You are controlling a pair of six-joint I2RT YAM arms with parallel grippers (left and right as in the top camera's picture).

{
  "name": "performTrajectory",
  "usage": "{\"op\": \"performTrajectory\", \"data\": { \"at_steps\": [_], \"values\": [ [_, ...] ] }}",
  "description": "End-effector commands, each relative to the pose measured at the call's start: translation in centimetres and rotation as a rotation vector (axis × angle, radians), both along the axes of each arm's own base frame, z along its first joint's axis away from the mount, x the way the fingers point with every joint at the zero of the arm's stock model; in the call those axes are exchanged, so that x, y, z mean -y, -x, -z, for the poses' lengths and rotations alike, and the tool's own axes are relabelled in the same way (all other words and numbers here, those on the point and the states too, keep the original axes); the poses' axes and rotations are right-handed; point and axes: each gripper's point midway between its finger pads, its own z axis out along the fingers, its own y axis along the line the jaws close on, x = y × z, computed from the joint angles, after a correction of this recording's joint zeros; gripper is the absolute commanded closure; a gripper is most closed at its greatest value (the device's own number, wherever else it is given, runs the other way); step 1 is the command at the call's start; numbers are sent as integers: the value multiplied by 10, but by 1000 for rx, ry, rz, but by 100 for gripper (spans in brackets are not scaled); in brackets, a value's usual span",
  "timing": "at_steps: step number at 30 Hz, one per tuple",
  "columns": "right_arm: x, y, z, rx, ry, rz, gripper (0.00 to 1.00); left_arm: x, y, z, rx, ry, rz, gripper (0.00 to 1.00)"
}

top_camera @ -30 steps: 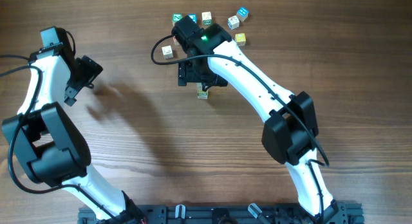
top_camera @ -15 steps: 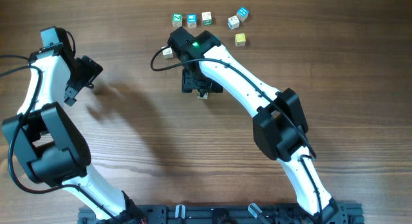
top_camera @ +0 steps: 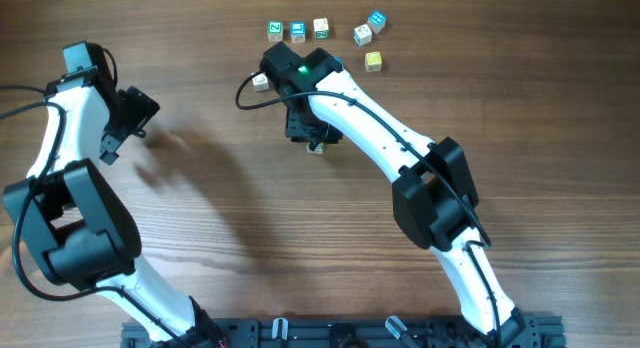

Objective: Form a tower

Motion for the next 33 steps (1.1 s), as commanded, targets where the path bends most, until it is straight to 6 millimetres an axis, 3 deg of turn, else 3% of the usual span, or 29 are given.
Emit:
{"op": "performTrajectory", "data": {
  "at_steps": [1,5,7,8,10,12,16,19,23,26,28,29,30,32,33],
  "values": [
    [3,3,15,-17,37,-2,71,-4,-4,-12,28,-19,-7,0],
    [2,3,15,-15,35,-2,72,-4,-4,-12,28,-19,-7,0],
    [2,3,15,-15,35,-2,67,-4,-3,-12,28,-19,-8,0],
    [2,3,15,-14,35,-2,63,-4,-3,-12,28,-19,-8,0],
    [2,3,15,-15,35,-2,42,-4,-3,-12,28,-19,-8,0],
    [2,3,15,-14,35,-2,29,-4,-4,-12,28,-19,-7,0],
    [-2,2,13,-20,5,-2,21,-4,-4,-12,28,-19,-7,0],
    [-9,-11,-20,52,-51,-45,14,-4,-3,-12,28,-19,-8,0],
    [-21,-20,-106,182,-238,-98,12,-4,-4,-12,28,-19,-7,0],
    [5,-23,-156,258,-285,-51,20,-4,-4,-12,28,-19,-7,0],
    [32,-25,-173,266,-289,-3,33,-4,-4,-12,28,-19,-7,0],
    [49,-25,-177,245,-290,30,45,-4,-4,-12,28,-19,-7,0],
    [70,-25,-174,204,-279,66,66,-4,-4,-12,28,-19,-7,0],
    [92,-25,-159,129,-278,107,90,-4,-4,-12,28,-19,-7,0],
    [99,-23,-147,79,-289,128,96,-4,-3,-12,28,-19,-8,0]
  ]
}}
